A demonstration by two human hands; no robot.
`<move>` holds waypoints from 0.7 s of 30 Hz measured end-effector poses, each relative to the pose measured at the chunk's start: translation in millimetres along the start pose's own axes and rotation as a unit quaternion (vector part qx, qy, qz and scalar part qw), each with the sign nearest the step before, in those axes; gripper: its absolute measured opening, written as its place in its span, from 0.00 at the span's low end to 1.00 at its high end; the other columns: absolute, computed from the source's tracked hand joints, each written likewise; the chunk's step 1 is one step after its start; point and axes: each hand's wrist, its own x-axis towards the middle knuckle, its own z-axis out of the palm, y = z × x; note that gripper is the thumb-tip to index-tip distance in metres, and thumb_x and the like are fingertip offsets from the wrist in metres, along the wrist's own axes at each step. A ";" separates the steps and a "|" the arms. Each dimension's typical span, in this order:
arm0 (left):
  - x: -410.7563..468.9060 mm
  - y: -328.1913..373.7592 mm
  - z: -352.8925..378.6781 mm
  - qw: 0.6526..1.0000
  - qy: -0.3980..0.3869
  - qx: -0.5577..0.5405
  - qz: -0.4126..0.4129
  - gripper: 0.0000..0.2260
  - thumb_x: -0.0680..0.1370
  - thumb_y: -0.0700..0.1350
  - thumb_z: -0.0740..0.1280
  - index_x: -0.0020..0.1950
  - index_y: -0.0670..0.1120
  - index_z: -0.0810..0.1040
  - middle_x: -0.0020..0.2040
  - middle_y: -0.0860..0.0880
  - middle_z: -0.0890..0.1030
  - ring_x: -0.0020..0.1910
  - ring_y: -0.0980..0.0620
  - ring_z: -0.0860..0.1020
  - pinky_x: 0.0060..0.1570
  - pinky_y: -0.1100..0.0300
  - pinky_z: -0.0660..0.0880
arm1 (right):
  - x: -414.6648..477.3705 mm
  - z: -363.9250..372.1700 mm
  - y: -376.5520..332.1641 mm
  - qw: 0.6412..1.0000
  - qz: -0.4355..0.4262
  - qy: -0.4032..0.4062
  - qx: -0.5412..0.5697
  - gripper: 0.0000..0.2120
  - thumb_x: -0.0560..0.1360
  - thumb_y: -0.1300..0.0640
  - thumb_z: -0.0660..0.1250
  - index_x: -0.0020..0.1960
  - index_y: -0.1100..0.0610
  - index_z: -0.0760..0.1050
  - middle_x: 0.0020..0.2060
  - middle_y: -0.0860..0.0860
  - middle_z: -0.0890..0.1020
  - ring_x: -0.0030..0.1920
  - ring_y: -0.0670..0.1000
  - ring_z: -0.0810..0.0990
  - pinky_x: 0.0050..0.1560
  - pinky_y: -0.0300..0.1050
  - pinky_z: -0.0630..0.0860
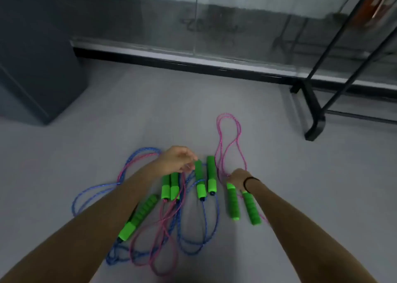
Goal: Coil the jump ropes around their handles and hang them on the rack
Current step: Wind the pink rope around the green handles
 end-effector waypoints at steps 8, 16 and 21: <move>34.1 -38.4 13.9 0.999 0.009 0.031 -0.005 0.10 0.80 0.39 0.58 0.43 0.48 0.76 0.32 0.52 0.80 0.26 0.62 0.77 0.33 0.66 0.70 | 32.6 79.5 44.9 0.983 0.159 0.083 0.046 0.33 0.69 0.40 0.65 0.70 0.49 0.59 0.70 0.58 0.54 0.68 0.65 0.60 0.66 0.67 0.63; 45.3 -38.0 19.5 0.998 -0.018 0.052 -0.037 0.08 0.80 0.42 0.58 0.47 0.48 0.76 0.36 0.52 0.81 0.29 0.62 0.79 0.36 0.66 0.71 | 63.6 90.3 48.8 0.971 0.180 0.147 0.060 0.33 0.66 0.44 0.70 0.67 0.49 0.60 0.66 0.61 0.59 0.67 0.64 0.61 0.64 0.67 0.61; 45.5 -38.8 17.3 0.996 -0.019 0.065 -0.051 0.08 0.80 0.41 0.58 0.49 0.48 0.76 0.38 0.51 0.81 0.31 0.60 0.79 0.38 0.64 0.70 | 60.1 95.7 27.1 0.968 0.146 0.179 0.102 0.24 0.74 0.52 0.62 0.68 0.51 0.58 0.62 0.63 0.67 0.63 0.63 0.66 0.61 0.58 0.66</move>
